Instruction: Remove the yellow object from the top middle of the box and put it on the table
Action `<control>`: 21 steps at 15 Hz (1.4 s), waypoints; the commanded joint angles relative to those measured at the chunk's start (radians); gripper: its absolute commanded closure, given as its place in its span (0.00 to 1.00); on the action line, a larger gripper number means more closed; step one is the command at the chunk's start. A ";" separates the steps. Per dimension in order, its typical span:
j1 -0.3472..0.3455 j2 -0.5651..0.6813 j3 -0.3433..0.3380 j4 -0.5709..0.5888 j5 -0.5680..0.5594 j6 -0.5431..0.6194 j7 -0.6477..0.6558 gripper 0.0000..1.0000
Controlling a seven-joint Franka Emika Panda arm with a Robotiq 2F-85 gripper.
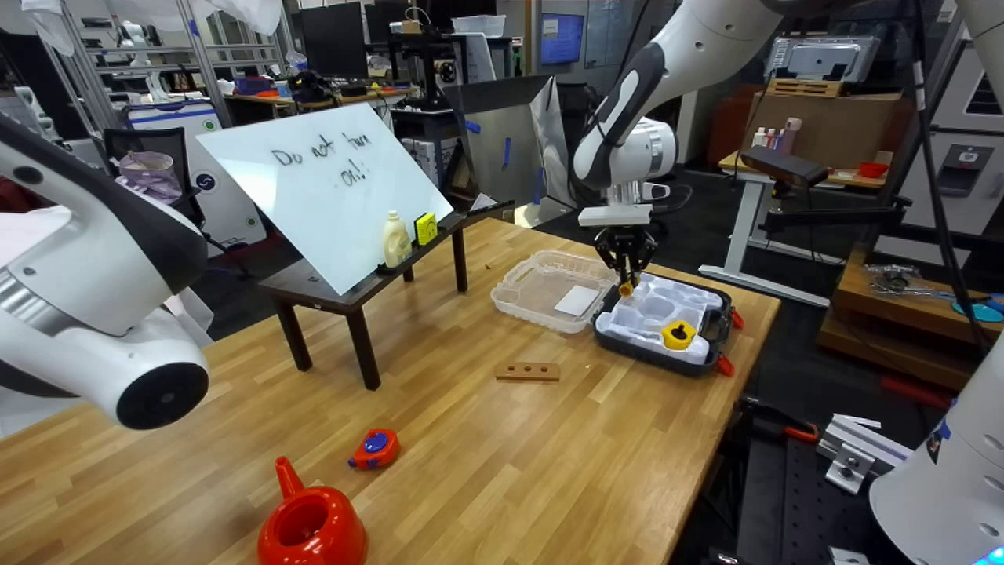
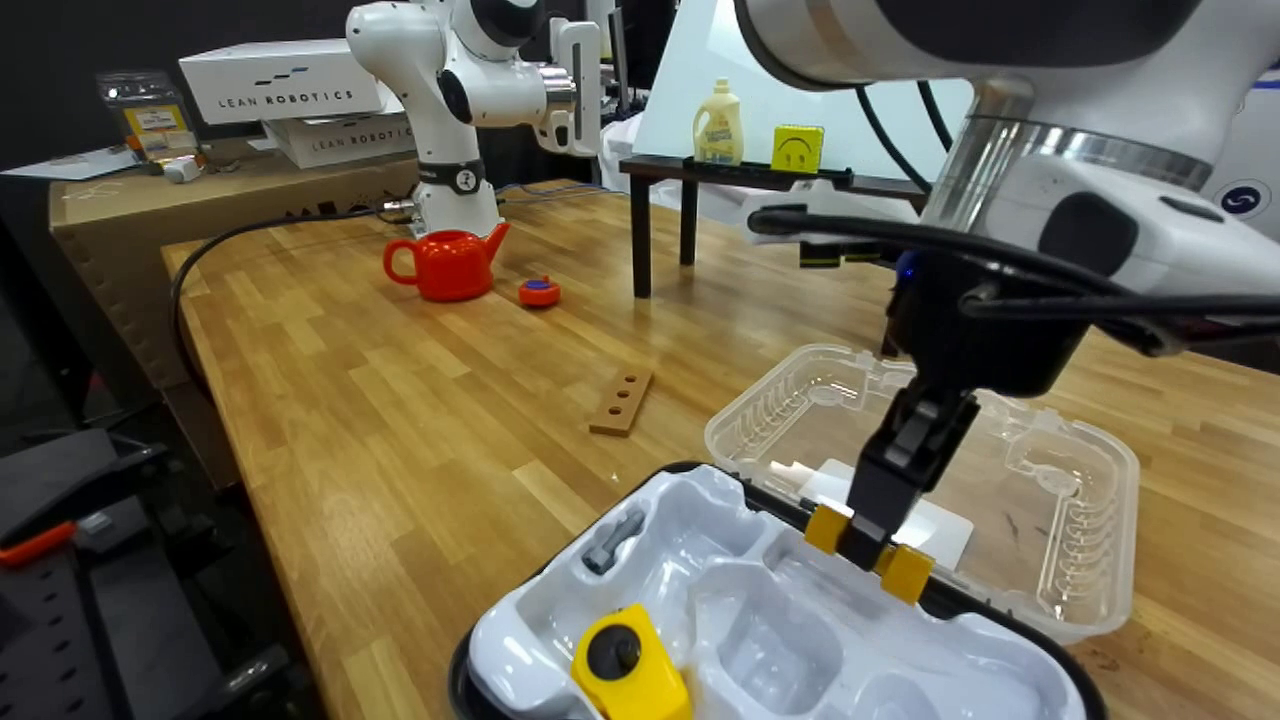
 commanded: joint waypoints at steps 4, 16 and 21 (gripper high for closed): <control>0.045 -0.144 0.001 -0.135 -0.061 0.047 -0.075 0.96; 0.166 -0.384 0.077 -0.375 -0.160 0.164 -0.242 0.96; 0.187 -0.442 0.109 -0.435 -0.184 0.143 -0.296 0.96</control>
